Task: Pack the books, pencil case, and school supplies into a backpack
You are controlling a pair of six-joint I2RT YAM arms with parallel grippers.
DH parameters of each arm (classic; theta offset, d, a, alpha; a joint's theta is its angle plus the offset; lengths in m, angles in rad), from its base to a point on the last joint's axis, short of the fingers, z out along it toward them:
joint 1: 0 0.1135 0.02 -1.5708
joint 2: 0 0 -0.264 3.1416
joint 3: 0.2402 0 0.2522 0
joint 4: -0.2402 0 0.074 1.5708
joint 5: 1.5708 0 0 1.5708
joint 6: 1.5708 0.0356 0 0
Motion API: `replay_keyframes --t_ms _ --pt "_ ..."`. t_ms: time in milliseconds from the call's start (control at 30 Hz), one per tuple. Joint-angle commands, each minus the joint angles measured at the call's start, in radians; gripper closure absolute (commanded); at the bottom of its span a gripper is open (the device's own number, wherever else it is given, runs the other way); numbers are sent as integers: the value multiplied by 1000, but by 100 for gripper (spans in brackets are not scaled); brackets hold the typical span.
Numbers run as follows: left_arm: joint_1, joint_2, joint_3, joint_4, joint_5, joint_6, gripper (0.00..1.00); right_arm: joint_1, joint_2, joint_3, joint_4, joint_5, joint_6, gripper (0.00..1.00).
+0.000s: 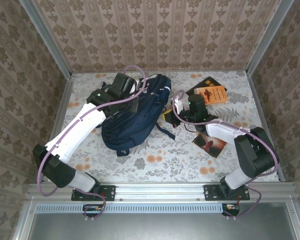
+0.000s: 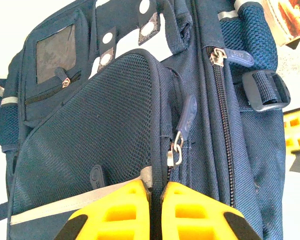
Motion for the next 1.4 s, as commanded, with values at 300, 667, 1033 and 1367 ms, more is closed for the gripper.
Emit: replay_keyframes --t_ms 300,667,1033,1367 --pt "5 88 -22 285 20 -187 100 190 -135 -66 -150 125 -72 100" --pt "46 146 74 175 193 -77 48 41 -196 -93 -79 226 139 100" --pt "42 -30 -205 222 339 210 29 -70 -109 -25 -134 185 191 100" --pt "3 129 -122 173 334 398 39 -83 -102 -1 -168 150 169 100"
